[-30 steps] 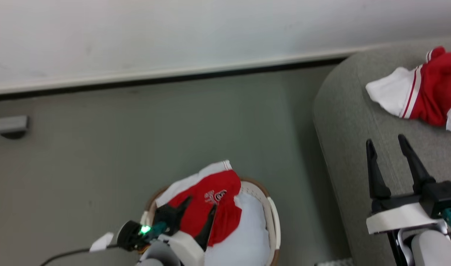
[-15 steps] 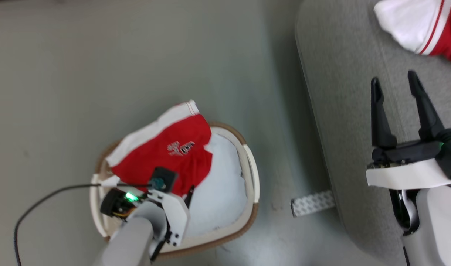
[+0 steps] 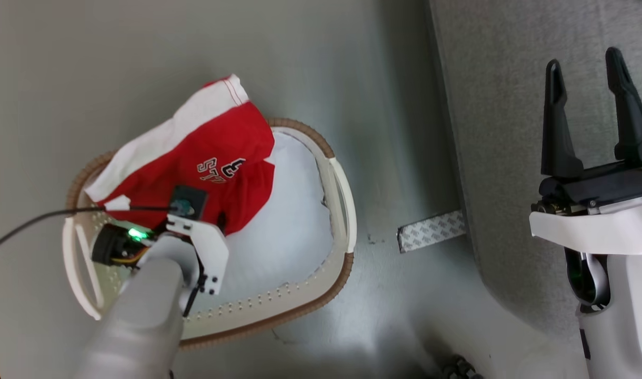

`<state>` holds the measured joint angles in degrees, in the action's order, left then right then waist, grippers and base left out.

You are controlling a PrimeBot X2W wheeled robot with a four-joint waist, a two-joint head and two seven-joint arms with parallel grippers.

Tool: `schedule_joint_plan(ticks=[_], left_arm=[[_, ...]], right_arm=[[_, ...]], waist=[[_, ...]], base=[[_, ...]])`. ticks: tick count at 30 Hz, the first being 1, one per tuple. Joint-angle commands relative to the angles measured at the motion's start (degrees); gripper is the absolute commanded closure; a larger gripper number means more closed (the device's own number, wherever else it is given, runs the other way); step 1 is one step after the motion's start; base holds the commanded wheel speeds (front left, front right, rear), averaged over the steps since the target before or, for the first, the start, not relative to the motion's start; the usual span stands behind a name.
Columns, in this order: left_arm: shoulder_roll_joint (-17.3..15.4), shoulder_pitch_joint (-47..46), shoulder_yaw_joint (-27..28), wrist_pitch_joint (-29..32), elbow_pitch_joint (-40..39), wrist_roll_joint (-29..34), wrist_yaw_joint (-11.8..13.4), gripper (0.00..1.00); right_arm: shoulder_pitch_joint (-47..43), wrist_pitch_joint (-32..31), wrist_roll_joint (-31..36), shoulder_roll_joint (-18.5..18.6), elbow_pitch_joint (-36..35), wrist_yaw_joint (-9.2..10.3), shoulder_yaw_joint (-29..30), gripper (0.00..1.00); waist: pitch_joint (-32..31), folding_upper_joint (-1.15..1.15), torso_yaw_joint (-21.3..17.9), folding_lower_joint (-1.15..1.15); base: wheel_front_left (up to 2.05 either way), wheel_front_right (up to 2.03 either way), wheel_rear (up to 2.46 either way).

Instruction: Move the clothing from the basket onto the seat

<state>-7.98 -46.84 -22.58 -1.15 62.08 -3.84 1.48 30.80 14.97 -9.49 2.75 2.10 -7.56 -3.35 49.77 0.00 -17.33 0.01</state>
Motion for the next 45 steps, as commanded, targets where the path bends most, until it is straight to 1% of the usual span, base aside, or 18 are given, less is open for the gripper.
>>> schedule_joint_plan(ticks=[1, 8, 9, 10, 11, 12, 17, 20, 24, 28, 33, 35, 38, 39, 40, 45], left_arm=[[-0.66, -0.89, 0.08, -0.50, 0.66, -0.32, -0.17, 0.00], [-0.10, -3.66, -1.27, -2.74, 4.49, 0.44, -0.07, 0.00], [0.10, -3.99, -1.58, -2.90, 5.14, 0.59, -0.48, 0.20], [0.30, -4.32, -1.87, -3.03, 5.76, 0.62, -0.63, 0.53], [0.50, -4.54, -2.16, -3.10, 6.23, 0.73, -0.76, 0.67], [0.66, -4.73, -2.41, -3.35, 6.72, 0.78, -0.95, 1.00], [1.27, -5.64, -3.10, -4.36, 8.29, 0.27, -1.88, 1.00], [1.95, -4.94, -3.16, -6.08, 8.48, -0.56, -2.56, 1.00], [3.01, -3.30, -3.06, -9.07, 8.23, -2.17, -4.05, 1.00], [4.46, -0.61, -3.34, -10.87, 7.33, -3.65, -5.71, 1.00], [4.95, 3.39, -4.63, -12.32, 4.79, -6.43, -7.36, 1.00], [5.00, 5.23, -5.11, -12.42, 2.49, -8.39, -7.95, 1.00], [5.02, 8.18, -6.75, -12.24, -1.82, -12.13, -8.25, 1.00], [5.02, 8.18, -6.75, -12.24, -1.82, -12.13, -8.25, 1.00], [5.04, 9.04, -7.18, -11.96, -3.37, -13.59, -8.23, 1.00], [5.00, 12.80, -9.52, -11.11, -10.01, -17.92, -5.99, 1.00]], right_arm=[[0.90, 0.15, -0.18, 0.08, -0.29, 0.15, 0.05, 0.00], [-0.40, 0.15, -0.43, 0.09, -1.20, 0.15, 1.28, 0.00], [-0.67, 0.15, -0.37, 0.09, -1.36, 0.15, 1.64, 0.00], [-0.98, 0.15, -0.41, 0.08, -1.48, 0.15, 2.07, 0.00], [-1.33, 0.15, -0.53, 0.08, -1.54, 0.15, 2.65, 0.00], [-1.59, 0.16, -0.67, 0.09, -1.56, 0.15, 3.13, 0.00], [-1.60, 0.15, -1.38, 0.08, -0.82, 0.15, 3.78, 0.00], [-2.09, 0.15, -1.14, 0.10, 0.29, 0.15, 3.87, 0.00], [-3.19, 0.16, -0.32, 0.10, 2.04, 0.15, 4.45, 0.00], [-4.86, 0.16, 0.53, 0.12, 4.00, 0.15, 5.80, 0.00], [-7.52, 0.15, 2.35, 0.13, 6.65, 0.15, 7.52, 0.00], [-8.62, 0.15, 3.05, 0.13, 7.47, 0.15, 7.95, 0.00], [-10.39, 0.15, 4.44, 0.14, 8.70, 0.15, 8.54, 0.00], [-10.39, 0.15, 4.44, 0.14, 8.70, 0.15, 8.54, 0.00], [-10.87, 0.16, 4.80, 0.14, 8.96, 0.15, 8.59, 0.00], [-14.32, 0.15, 6.07, 0.15, 10.56, 0.15, 9.56, 0.00]], waist=[[1.57, 0.00, -0.29, -0.01], [4.07, 0.00, -0.83, -0.01], [4.25, 0.00, -0.82, -0.01], [4.41, 0.00, -0.80, -0.01], [4.53, 0.00, -0.77, -0.01], [4.61, 0.00, -0.74, -0.01], [4.47, 0.00, -0.74, -0.01], [2.13, 0.00, 0.29, -0.01], [-2.58, 0.00, 2.39, -0.01], [-8.65, 0.00, 4.91, -0.01], [-16.63, 0.00, 8.16, -0.01], [-19.48, 0.00, 9.27, -0.01], [-23.76, 0.00, 10.78, -0.01], [-23.76, 0.00, 10.78, -0.01], [-25.00, 0.00, 11.20, -0.01], [-31.79, 0.00, 13.52, -0.01]], base=[[0.00, 0.00, 0.00], [0.00, 0.00, 0.00], [0.00, 0.00, 0.00], [0.00, 0.00, 0.00], [0.00, 0.00, 0.00], [0.00, 0.00, 0.00], [0.00, 0.00, 0.00], [0.00, 0.00, 0.00], [0.00, 0.00, 0.00], [0.00, 0.00, 0.00], [0.00, 0.00, 0.00], [0.00, 0.00, 0.00], [0.00, 0.00, 0.00], [0.00, 0.00, 0.00], [0.00, 0.00, 0.00], [0.00, 0.00, 0.00]])
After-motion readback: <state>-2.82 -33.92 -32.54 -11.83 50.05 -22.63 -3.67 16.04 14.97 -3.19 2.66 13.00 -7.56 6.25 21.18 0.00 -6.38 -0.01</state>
